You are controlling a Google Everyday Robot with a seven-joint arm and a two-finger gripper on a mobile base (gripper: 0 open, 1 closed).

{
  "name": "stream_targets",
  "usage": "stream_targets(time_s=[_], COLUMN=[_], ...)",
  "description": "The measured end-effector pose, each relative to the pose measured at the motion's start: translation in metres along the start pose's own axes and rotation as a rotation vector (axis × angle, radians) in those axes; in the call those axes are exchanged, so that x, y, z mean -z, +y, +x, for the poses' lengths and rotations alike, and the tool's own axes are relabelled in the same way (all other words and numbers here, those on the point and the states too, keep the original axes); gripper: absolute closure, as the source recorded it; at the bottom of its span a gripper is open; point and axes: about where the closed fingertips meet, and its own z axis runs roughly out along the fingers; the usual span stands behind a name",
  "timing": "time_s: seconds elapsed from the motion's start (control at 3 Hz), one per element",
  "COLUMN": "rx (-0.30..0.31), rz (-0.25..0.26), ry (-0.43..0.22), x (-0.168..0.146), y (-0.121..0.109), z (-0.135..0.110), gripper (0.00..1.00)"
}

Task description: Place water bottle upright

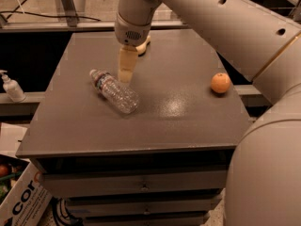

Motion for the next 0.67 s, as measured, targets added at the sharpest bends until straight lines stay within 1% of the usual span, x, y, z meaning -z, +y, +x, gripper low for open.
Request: stream_targets(time_s=[0.33,0.67], rx=[-0.200,-0.387], rz=[-0.025,-0.044], ry=[-0.027,-0.030], x=[-0.013,-0.023], y=[-0.001,-0.011], z=[-0.003,-0.009], gripper=[0.00,0.00])
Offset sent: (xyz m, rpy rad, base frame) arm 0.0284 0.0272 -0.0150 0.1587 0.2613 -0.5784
